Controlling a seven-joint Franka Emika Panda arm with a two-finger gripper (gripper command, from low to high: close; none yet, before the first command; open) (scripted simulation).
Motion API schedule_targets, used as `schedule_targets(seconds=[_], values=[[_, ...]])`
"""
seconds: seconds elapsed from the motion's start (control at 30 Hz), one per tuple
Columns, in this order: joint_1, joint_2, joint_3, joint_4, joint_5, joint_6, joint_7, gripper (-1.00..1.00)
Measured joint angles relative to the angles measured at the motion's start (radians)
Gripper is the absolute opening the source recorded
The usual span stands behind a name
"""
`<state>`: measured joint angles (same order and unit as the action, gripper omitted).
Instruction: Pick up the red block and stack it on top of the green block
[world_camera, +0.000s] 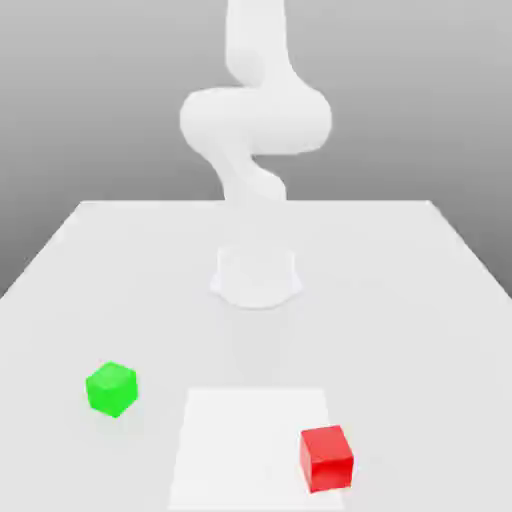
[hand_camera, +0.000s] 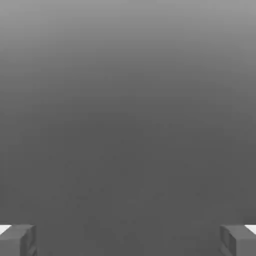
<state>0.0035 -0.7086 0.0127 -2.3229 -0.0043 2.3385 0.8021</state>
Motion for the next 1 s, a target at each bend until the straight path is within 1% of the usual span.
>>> schedule_targets(seconds=[0.77, 0.93, 0.97, 1.0], values=[[0.066, 0.84, 0.089, -0.21, -0.038, 0.354, 0.014, 0.0], [0.089, 1.021, 0.063, -0.196, -0.07, 0.492, 0.037, 0.0], [0.094, 1.052, 0.057, -0.192, -0.077, 0.518, 0.043, -1.0], [0.094, 1.052, 0.057, -0.192, -0.077, 0.518, 0.043, -1.0]])
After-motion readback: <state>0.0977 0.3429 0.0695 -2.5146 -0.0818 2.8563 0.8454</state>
